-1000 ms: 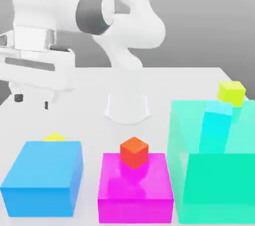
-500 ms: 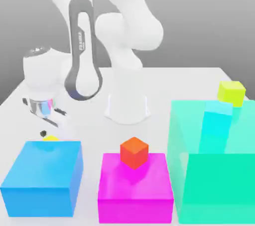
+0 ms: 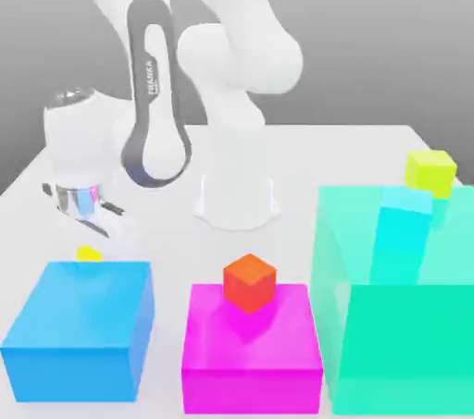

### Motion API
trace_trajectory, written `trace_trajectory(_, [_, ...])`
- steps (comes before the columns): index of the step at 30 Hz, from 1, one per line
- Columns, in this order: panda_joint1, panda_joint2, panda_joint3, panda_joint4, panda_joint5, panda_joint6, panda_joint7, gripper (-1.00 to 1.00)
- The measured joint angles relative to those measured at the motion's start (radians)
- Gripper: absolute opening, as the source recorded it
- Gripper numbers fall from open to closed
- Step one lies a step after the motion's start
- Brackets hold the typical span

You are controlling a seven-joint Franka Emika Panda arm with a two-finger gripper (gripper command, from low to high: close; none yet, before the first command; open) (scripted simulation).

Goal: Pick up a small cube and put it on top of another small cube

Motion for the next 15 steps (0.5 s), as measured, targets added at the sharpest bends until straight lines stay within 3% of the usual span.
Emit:
trace_trajectory(4, [-0.025, -0.094, -0.024, -0.022, -0.159, -0.072, 0.116, -1.0])
trace_trajectory(7, [-0.054, -0.15, -0.025, -0.036, -0.212, -0.119, 0.155, -1.0])
trace_trajectory(11, [0.005, -0.193, -0.031, 0.029, -0.082, -0.25, 0.069, -1.0])
trace_trajectory(15, [0.141, -0.279, 0.065, 0.081, -0.03, -0.393, 0.026, -1.0])
